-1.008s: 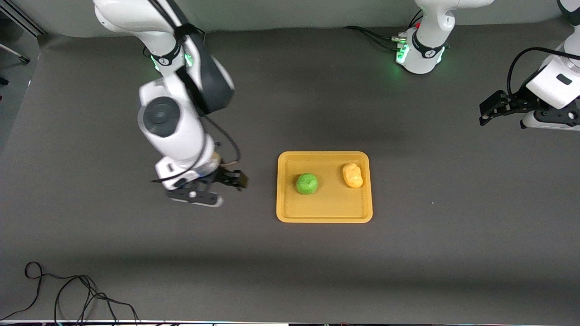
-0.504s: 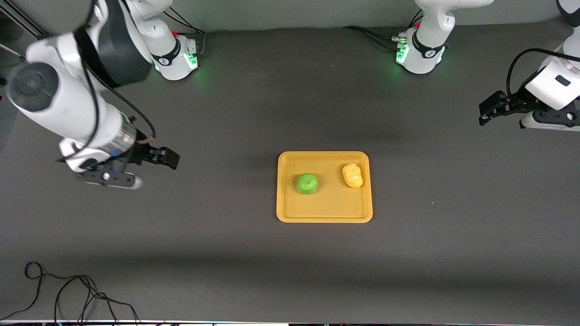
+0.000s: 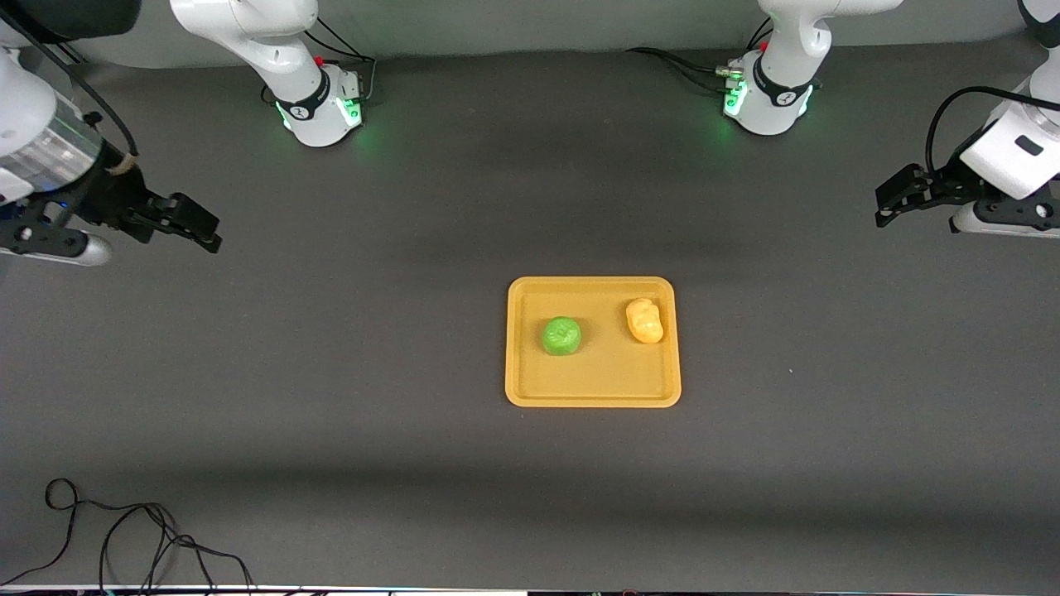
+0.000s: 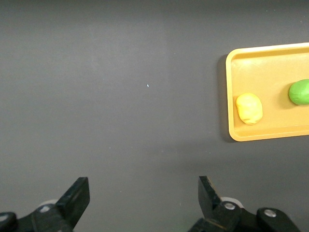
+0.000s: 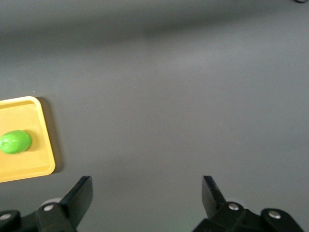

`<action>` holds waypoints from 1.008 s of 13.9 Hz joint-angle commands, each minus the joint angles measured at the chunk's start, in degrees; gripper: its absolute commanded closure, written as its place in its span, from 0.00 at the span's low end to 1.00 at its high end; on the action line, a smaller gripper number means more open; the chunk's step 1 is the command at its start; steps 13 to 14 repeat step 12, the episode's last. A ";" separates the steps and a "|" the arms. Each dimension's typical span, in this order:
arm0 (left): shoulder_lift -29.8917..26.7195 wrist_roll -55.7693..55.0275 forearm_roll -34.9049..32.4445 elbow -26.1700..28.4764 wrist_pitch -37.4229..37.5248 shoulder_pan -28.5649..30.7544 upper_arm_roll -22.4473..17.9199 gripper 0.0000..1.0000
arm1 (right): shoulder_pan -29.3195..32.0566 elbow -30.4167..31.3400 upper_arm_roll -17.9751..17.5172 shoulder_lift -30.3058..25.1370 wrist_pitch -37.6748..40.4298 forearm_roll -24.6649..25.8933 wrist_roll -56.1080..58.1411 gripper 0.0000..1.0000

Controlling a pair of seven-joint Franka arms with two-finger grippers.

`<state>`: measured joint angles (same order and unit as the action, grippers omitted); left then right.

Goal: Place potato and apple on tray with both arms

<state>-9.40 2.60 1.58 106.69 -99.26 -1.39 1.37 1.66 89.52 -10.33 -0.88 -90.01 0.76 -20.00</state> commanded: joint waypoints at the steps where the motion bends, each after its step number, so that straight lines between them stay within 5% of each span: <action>1: -1.50 1.00 0.70 1.07 0.56 0.77 0.12 0.00 | 5.44 3.73 -0.92 -2.11 -1.04 -1.01 8.79 0.00; 14: -1.41 1.00 0.70 1.42 0.04 0.86 0.21 0.00 | 6.86 5.57 0.04 -1.32 -3.86 -1.37 13.76 0.00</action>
